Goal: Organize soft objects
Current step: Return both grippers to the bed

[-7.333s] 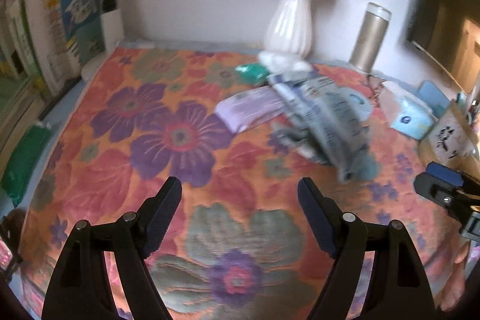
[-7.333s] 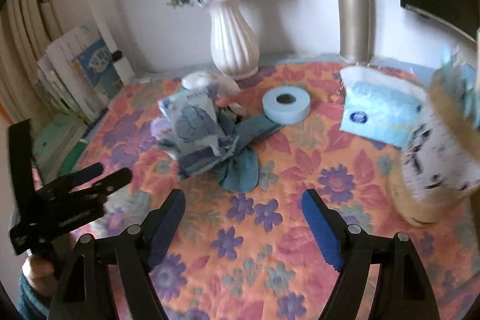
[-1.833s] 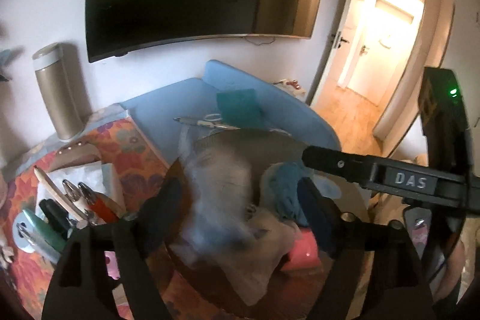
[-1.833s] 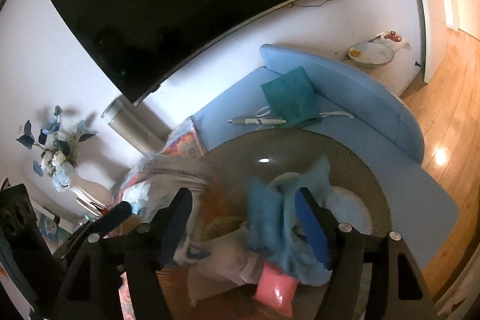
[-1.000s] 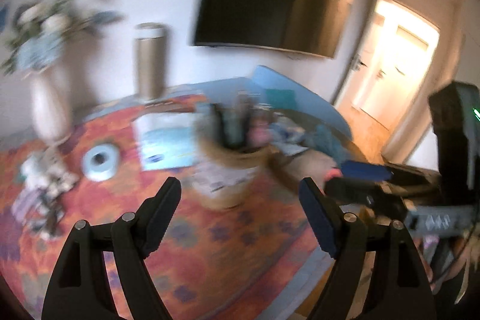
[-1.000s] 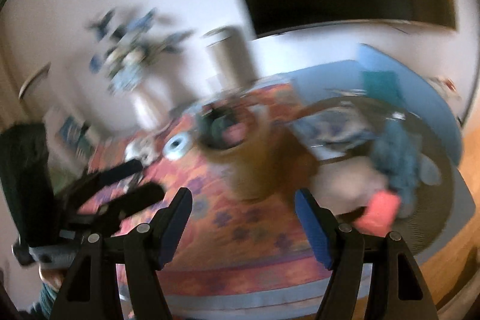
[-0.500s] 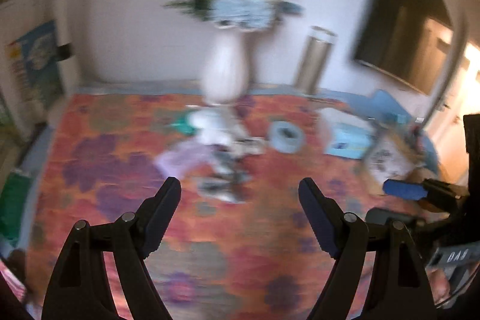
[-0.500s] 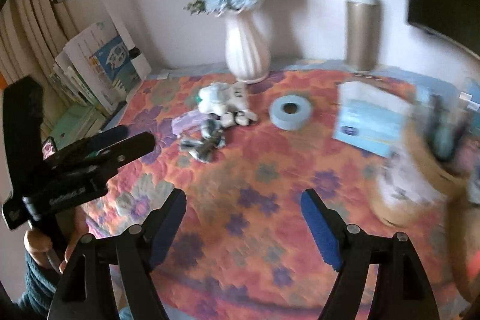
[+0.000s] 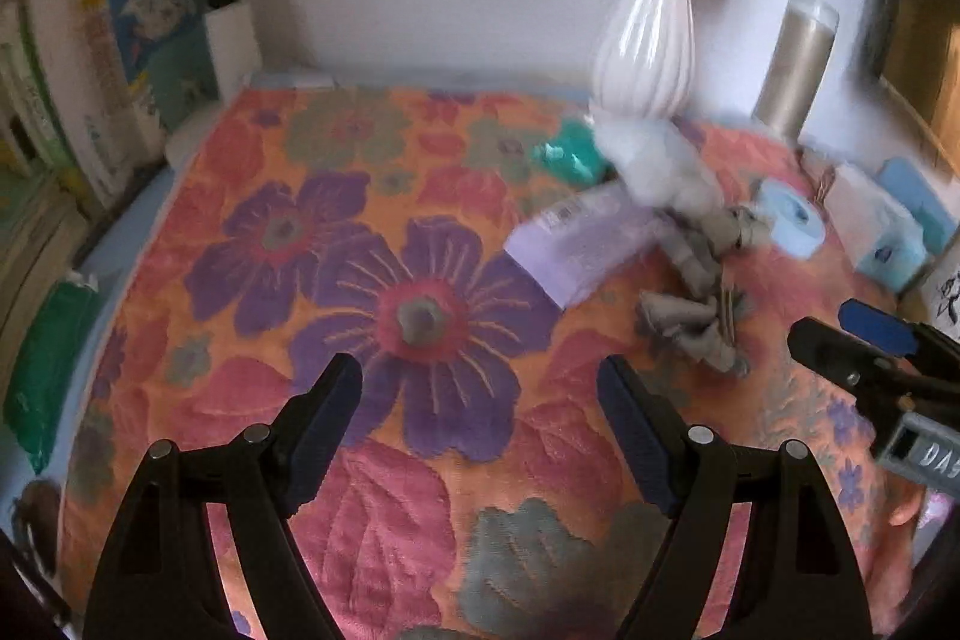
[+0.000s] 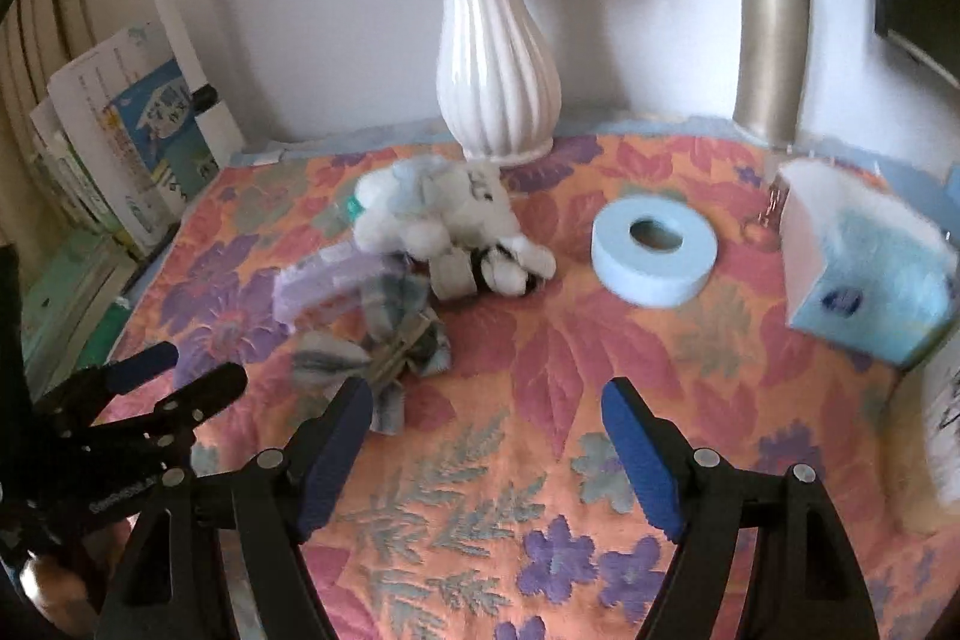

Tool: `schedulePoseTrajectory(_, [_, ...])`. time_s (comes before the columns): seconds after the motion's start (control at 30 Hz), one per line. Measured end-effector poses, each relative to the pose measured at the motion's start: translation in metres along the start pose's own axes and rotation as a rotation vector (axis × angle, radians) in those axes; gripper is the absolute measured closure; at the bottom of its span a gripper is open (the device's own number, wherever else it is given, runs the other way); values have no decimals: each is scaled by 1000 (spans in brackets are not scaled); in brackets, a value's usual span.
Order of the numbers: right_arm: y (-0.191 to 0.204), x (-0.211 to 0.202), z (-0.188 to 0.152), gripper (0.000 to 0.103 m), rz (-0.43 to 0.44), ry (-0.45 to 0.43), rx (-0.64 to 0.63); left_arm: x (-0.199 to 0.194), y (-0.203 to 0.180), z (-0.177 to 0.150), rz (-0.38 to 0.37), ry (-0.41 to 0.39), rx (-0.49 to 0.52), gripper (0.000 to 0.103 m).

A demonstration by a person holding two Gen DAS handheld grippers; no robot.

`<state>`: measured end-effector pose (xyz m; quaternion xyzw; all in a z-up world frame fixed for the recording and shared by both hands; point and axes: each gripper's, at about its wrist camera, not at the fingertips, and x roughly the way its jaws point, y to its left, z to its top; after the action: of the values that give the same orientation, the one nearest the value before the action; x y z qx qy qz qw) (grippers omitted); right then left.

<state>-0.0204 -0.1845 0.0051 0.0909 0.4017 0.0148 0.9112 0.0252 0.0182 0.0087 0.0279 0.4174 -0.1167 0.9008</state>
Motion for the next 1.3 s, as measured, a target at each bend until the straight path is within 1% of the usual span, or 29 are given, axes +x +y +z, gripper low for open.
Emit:
schedulePoseTrajectory(0.03, [0, 3, 0, 26, -11, 16, 1, -1, -1, 0, 5, -12, 5, 23])
schedulePoseTrajectory(0.07, [-1, 3, 1, 25, -14, 11, 3, -2, -3, 0, 13, -22, 13, 23])
schedulePoseTrajectory(0.1, [-2, 2, 1, 22, -16, 5, 7, -3, -4, 0, 17, -25, 20, 23])
schedulePoseTrajectory(0.13, [-4, 4, 1, 14, -17, 11, 14, -3, -5, 0, 16, -25, 27, 23])
schedulePoseTrajectory(0.17, [-4, 6, 0, 10, -21, 18, 17, -3, -6, -1, 17, -24, 31, 23])
schedulePoseTrajectory(0.3, [0, 8, -2, 10, -33, 31, -3, -2, -6, -1, 17, -26, 39, 23])
schedulePoseTrajectory(0.5, [7, 8, -4, 10, -74, 33, -34, 0, -5, -1, 9, -12, 32, 22])
schedulePoseTrajectory(0.97, [8, 10, -4, 10, -83, 37, -38, 1, -3, -1, -9, -6, 15, 22])
schedulePoseTrajectory(1.3, [8, 10, -4, 10, -86, 37, -39, 1, -2, -2, -7, -6, 14, 22])
